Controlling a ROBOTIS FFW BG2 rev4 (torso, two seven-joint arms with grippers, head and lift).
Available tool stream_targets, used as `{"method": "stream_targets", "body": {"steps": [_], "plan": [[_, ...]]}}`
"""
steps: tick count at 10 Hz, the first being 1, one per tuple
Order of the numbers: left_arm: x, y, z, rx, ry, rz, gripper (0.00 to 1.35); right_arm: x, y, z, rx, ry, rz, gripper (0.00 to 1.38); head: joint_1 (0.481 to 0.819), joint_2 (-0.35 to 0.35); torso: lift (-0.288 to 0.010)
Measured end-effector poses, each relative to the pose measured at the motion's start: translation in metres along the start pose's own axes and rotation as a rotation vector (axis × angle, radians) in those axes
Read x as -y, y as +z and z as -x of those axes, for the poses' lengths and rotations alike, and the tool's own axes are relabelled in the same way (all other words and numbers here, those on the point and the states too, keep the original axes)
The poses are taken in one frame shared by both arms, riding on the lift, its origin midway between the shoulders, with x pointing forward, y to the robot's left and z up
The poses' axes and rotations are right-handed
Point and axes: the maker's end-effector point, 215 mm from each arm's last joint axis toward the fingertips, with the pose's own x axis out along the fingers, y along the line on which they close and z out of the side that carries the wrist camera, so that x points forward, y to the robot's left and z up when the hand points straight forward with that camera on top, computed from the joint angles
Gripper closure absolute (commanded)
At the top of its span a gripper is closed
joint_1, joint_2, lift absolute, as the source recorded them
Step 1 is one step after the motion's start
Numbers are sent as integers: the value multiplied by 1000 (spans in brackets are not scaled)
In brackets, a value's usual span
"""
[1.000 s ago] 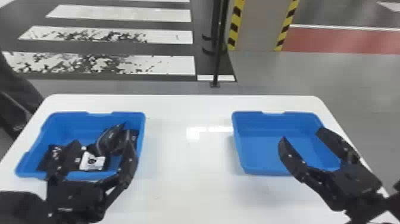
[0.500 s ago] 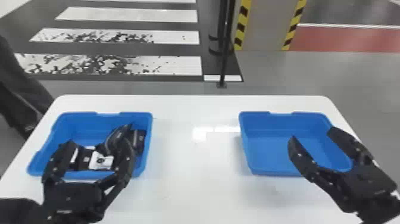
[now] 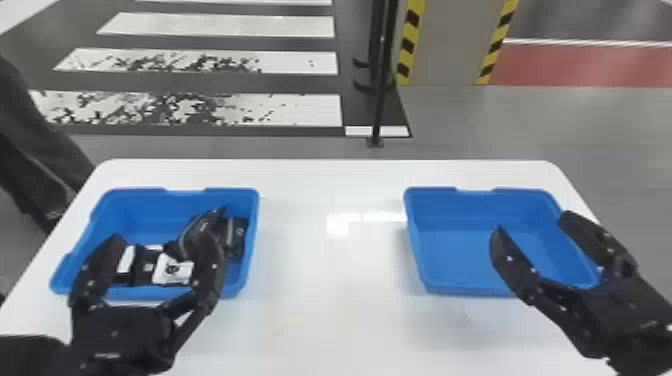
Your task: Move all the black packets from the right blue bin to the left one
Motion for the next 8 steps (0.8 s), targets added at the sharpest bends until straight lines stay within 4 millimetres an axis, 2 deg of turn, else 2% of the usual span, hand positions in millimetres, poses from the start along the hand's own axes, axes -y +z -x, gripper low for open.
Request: {"method": "stream_targets", "body": {"steps": [8], "plan": [[-1, -1, -1, -2, 1, -9, -2, 1, 0, 0, -1, -4, 10, 154, 695, -31, -140]]}}
